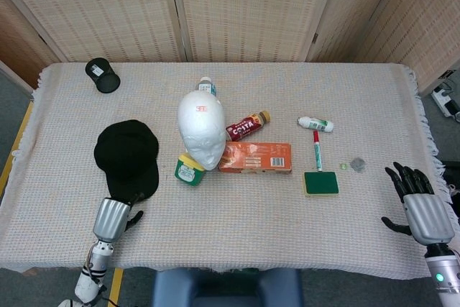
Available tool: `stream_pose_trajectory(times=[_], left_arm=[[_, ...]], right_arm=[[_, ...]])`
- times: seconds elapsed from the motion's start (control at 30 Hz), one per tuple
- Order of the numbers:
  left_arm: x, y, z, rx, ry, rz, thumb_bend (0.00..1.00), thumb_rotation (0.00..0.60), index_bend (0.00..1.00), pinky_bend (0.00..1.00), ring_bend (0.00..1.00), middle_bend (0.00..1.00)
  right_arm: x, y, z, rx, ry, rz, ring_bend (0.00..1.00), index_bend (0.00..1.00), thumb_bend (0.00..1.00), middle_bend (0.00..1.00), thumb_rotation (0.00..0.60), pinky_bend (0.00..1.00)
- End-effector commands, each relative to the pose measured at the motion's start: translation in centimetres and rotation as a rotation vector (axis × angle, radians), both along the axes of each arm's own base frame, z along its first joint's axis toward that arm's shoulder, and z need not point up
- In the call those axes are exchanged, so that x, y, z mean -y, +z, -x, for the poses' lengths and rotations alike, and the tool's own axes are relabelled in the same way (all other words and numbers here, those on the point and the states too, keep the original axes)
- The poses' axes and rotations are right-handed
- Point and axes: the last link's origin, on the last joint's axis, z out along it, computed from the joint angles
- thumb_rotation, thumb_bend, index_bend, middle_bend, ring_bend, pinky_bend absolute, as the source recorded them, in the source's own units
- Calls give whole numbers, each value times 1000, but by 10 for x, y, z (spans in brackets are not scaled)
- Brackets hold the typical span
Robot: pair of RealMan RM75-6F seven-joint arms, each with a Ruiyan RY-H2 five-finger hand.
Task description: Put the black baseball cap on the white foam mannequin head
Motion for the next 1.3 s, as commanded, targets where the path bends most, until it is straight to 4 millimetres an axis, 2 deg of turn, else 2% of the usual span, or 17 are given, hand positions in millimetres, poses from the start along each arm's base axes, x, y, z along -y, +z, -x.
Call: stream_pose_trajectory(times=[0.03,0.27,0.93,1.1,1.3], left_arm=[[-8,-3,1,-7,14,-5,243,600,454,1000,1000,1000],[-13,-1,14,-77,47,11,262,600,454,1000,1000,1000],[-28,8,24,-160,86,-13,314,600,457,1000,1000,1000],[-30,12,25,-154,91,-28,383,600,518,1000,1000,1000],[-36,21,28,-146,103,-61,460,600,645,1000,1000,1000]], right_arm=[[0,0,0,-3,-2,0,0,0,93,0,600,0],[0,1,-1,-5,-4,5,0,0,93,0,600,0],[-2,1,-3,-6,-16,-24,0,0,92,0,600,0],[-3,1,-3,-4,-15,-33,0,0,92,0,600,0],[-5,0,-5,0,-8,-45,0,0,93,0,600,0]])
